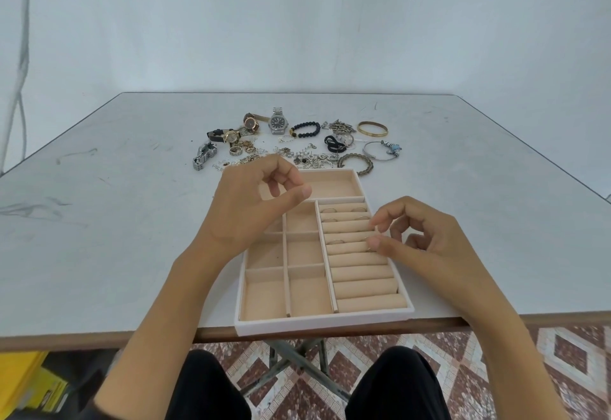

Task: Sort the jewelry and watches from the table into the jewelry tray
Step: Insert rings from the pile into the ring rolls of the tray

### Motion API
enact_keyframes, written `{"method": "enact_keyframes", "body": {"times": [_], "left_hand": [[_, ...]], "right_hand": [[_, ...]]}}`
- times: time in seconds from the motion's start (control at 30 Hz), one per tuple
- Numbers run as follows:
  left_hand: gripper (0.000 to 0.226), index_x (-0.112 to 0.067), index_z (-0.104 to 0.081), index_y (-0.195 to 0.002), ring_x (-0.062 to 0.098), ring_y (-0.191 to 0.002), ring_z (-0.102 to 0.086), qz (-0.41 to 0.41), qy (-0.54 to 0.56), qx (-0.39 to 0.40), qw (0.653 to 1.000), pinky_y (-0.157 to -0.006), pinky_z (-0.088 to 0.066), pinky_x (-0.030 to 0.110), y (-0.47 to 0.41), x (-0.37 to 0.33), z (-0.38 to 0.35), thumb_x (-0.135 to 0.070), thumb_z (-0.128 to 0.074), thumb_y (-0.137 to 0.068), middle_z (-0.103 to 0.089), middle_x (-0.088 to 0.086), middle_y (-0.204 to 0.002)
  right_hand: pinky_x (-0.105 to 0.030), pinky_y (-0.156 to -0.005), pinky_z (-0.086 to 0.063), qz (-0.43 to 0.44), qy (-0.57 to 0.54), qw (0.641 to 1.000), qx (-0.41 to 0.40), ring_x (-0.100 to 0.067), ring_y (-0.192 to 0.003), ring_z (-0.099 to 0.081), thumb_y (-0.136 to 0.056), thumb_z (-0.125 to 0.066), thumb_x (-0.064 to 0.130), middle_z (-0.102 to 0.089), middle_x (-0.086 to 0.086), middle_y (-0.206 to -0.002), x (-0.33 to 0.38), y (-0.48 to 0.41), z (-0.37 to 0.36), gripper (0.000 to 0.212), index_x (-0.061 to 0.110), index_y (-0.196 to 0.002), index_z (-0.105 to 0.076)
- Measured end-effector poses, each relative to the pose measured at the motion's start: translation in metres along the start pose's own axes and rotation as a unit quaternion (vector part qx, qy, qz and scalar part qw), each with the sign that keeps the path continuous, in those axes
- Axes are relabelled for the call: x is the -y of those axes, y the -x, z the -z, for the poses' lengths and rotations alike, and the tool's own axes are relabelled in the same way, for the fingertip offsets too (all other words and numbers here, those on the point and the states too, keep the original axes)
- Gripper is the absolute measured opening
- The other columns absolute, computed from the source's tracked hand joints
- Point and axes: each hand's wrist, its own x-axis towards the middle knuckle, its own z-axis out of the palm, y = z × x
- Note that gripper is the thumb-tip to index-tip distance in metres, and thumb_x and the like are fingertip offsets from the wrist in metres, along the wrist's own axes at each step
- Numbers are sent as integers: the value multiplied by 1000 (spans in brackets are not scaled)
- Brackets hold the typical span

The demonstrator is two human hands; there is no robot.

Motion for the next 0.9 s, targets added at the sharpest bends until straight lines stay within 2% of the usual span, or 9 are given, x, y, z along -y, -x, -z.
{"method": "enact_keyframes", "body": {"times": [0.07,0.17,0.27,0.33,0.43,0.5,0.67,0.77,0.9], "left_hand": [[11,-25,-65,-78,0,-69,-52,5,0,5,1000,-74,-41,10,0,0,0,-25,-76,-79,-61,-21,-71],[13,-27,-64,-78,0,-69,-52,11,-3,10,1000,-74,-39,8,1,-1,0,-24,-77,-79,-61,-23,-71],[13,-25,-65,-76,0,-69,-52,21,-5,24,999,-73,-39,6,1,-5,-1,-21,-78,-77,-62,-22,-72],[12,-21,-67,-76,0,-67,-52,34,12,42,998,-72,-41,5,2,-9,-2,-20,-80,-75,-63,-17,-72],[12,-17,-71,-75,2,-65,-51,48,55,76,994,-71,-50,14,7,-15,-5,-17,-82,-72,-64,-12,-70],[12,-20,-72,-72,2,-65,-52,35,51,89,994,-72,-49,19,12,-18,-8,-18,-84,-69,-67,-10,-69],[11,-31,-74,-70,0,-74,-52,-4,-32,103,994,-80,-30,11,22,-26,-12,-35,-84,-66,-63,-23,-69],[14,-32,-73,-71,0,-79,-53,-53,-95,108,988,-81,-25,19,22,-28,-15,-43,-82,-68,-64,-23,-70],[15,-32,-73,-73,5,-72,-53,-116,-173,116,971,-82,-28,30,21,-28,-19,-47,-73,-70,-61,-21,-63]], "right_hand": [[-16,-67,-43,12,37,998,-56,-5,-86,-59,-90,-64,23,-66,12,-91,-2,1,3,3,24,-90,-67],[-20,-97,-39,30,163,979,-116,1,-120,-49,-93,-45,34,-59,17,-123,-11,3,7,25,30,-108,-65],[-32,-119,-9,-49,329,943,3,-3,-146,-9,-101,-24,45,-19,14,-157,-12,3,4,47,33,-145,-37],[-35,-119,4,-85,421,898,96,-4,-146,7,-96,1,57,2,13,-160,-12,2,1,61,35,-152,-11],[-38,-118,6,-80,473,869,117,-7,-146,12,-71,25,59,11,10,-160,-12,0,-2,85,37,-151,7],[-39,-119,6,-78,489,861,119,-8,-146,13,-64,29,56,13,9,-160,-13,1,-2,90,37,-150,11],[-39,-119,5,-70,498,857,109,-8,-147,11,-65,28,56,11,9,-160,-15,1,-3,89,36,-150,9],[-39,-119,4,-69,492,862,103,-8,-147,9,-67,26,57,8,9,-160,-15,0,-3,89,37,-151,5],[-38,-118,4,-70,480,869,98,-7,-147,7,-67,23,59,5,10,-160,-15,0,-3,89,37,-151,1]]}}
